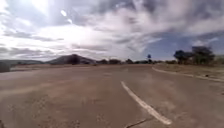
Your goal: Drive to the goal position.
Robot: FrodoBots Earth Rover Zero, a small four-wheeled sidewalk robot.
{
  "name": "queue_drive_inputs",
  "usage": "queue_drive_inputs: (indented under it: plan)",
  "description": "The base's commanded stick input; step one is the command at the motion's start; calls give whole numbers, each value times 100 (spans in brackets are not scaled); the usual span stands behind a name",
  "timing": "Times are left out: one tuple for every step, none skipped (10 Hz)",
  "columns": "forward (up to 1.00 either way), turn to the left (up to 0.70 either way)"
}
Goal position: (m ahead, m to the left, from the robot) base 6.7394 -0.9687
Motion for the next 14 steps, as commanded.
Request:
queue_drive_inputs:
  plan:
    - [100, 0]
    - [100, 0]
    - [100, -2]
    - [100, -11]
    - [100, -21]
    - [100, -31]
    - [100, -19]
    - [100, -10]
    - [100, -1]
    - [100, 0]
    - [100, 0]
    - [100, 0]
    - [100, 0]
    - [100, 0]
